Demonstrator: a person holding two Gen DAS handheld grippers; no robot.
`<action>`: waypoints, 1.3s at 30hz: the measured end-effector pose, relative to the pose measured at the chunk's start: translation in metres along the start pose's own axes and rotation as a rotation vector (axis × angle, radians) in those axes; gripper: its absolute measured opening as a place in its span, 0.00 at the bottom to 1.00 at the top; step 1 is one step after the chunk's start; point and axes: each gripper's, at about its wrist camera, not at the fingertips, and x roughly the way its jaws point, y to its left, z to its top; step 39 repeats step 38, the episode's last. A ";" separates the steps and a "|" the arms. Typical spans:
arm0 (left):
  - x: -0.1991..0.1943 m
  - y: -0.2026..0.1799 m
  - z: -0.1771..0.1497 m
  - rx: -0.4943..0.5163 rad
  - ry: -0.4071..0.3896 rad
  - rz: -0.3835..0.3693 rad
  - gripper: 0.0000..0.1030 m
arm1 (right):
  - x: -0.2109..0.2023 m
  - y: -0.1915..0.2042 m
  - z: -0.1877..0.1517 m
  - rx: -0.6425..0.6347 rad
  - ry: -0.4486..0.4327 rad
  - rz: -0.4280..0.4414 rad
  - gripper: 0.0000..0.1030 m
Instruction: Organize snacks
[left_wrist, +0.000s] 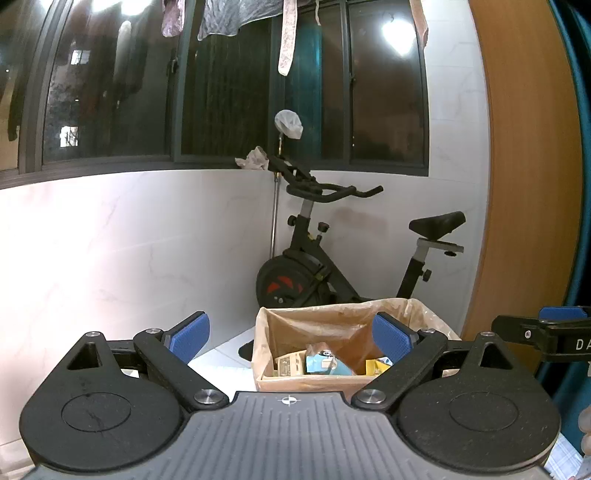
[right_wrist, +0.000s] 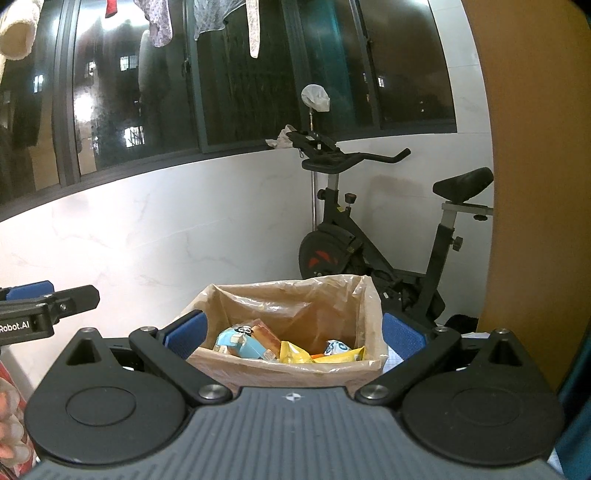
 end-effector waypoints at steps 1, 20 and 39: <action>0.000 -0.001 0.000 0.001 -0.001 0.001 0.94 | 0.000 0.000 0.000 -0.002 0.001 0.000 1.00; -0.004 -0.003 -0.001 -0.013 -0.005 -0.002 0.94 | -0.002 0.000 0.000 -0.008 0.004 -0.003 1.00; -0.002 -0.004 -0.004 -0.028 0.012 -0.003 0.94 | -0.002 0.000 -0.004 -0.009 0.014 -0.003 1.00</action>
